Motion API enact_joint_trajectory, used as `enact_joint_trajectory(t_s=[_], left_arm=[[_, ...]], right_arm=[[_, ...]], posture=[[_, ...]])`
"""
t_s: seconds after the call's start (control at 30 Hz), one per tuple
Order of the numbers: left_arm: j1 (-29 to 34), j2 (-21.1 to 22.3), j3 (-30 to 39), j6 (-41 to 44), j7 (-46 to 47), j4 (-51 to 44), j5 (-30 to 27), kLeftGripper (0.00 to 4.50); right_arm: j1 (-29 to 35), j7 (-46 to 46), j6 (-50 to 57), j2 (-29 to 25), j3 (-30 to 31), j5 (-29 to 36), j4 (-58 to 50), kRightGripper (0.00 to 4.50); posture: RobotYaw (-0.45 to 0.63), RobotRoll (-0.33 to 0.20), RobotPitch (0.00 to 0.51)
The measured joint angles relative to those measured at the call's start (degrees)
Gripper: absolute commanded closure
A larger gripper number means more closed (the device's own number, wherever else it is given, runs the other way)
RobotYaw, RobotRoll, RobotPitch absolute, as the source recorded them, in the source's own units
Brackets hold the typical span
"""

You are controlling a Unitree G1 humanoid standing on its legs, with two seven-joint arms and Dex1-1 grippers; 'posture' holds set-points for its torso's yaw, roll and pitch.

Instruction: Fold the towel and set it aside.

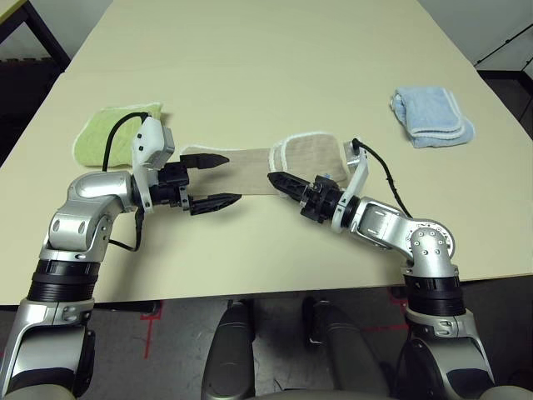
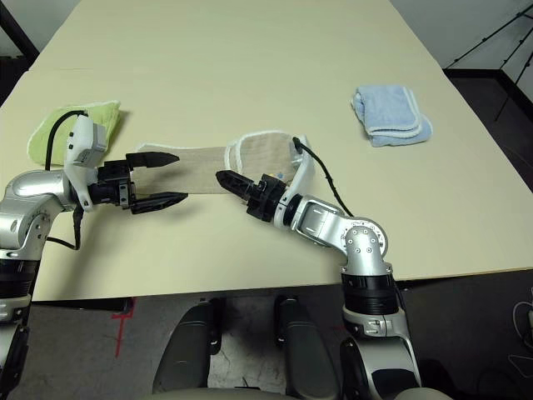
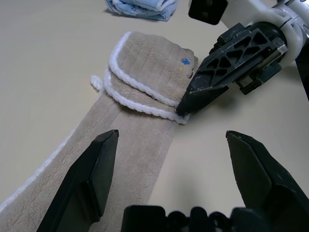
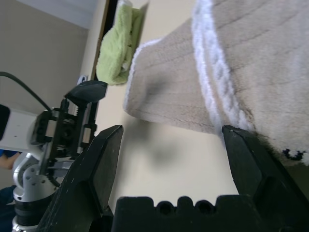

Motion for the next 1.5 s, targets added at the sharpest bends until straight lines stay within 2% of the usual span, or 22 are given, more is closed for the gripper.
enact_joint_trajectory(t_s=[0.47, 0.87, 1.17, 1.5], left_arm=[[0.01, -0.01, -0.54, 0.00, 0.59, -0.09, 0.16, 0.00], [-0.04, -0.03, -0.76, 0.00, 0.59, -0.14, 0.31, 0.00], [-0.81, -1.04, -1.07, 0.05, 0.60, -0.03, 0.67, 0.00], [-0.81, -1.04, -0.87, 0.76, 2.16, -0.50, 0.63, 0.00]], right_arm=[[-3.17, 2.14, -0.68, 3.14, -0.58, -3.69, 3.36, 0.02], [-13.05, 4.53, -0.87, -4.46, -7.93, -2.44, 3.18, 0.02], [-12.54, 6.37, -6.58, -4.60, -7.42, -14.79, 15.37, 0.02], [-12.53, 11.24, -9.14, -3.01, -8.00, -19.52, 18.48, 0.02]], posture=[[0.19, 0.000, 0.191], [0.16, 0.000, 0.190], [0.18, 0.000, 0.189], [0.19, 0.000, 0.191]])
